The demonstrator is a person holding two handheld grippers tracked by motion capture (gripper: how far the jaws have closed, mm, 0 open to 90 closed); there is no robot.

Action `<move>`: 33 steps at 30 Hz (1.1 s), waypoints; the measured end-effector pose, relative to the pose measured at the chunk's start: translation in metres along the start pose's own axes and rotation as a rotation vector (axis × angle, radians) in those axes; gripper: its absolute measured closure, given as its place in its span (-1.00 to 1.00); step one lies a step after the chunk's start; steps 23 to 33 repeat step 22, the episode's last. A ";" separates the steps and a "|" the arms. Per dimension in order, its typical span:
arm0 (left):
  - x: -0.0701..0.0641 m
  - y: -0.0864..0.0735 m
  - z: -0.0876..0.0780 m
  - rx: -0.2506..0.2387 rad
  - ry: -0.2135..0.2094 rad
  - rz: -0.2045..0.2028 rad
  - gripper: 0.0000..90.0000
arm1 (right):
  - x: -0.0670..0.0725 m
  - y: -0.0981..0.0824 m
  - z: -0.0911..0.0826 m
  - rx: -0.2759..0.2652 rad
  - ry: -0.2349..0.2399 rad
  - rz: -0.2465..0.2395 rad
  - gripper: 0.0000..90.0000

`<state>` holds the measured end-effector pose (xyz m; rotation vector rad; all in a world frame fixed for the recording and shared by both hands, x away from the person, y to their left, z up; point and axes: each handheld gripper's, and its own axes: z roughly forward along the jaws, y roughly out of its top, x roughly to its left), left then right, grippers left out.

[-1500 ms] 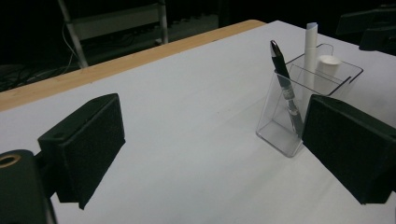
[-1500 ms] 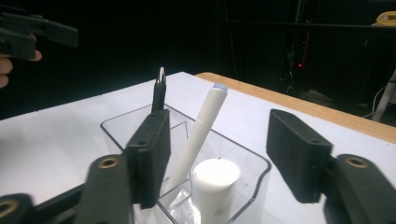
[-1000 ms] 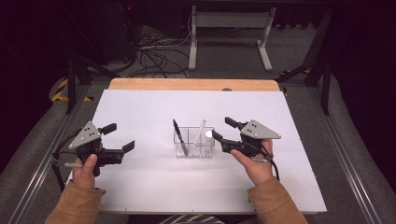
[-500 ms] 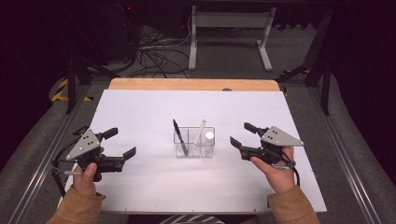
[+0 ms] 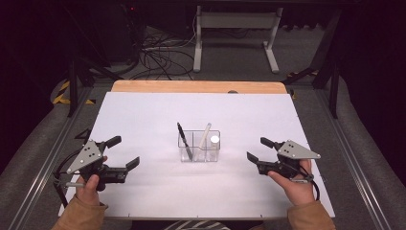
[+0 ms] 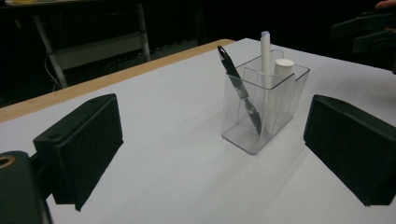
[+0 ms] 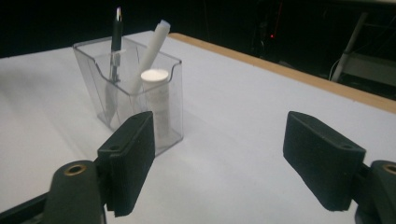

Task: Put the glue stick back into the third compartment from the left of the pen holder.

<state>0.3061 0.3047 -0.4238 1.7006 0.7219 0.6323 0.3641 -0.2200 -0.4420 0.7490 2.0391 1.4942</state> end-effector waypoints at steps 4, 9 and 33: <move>-0.001 -0.005 -0.002 -0.004 0.010 0.008 -0.88 | 0.000 -0.009 0.000 0.024 -0.001 -0.009 -0.42; -0.002 -0.011 -0.002 0.006 0.019 0.023 -0.89 | -0.002 -0.025 -0.001 0.032 -0.003 0.010 -0.38; 0.001 -0.030 0.002 0.032 0.003 -0.023 -0.90 | 0.001 -0.040 0.000 0.058 -0.009 0.072 -0.39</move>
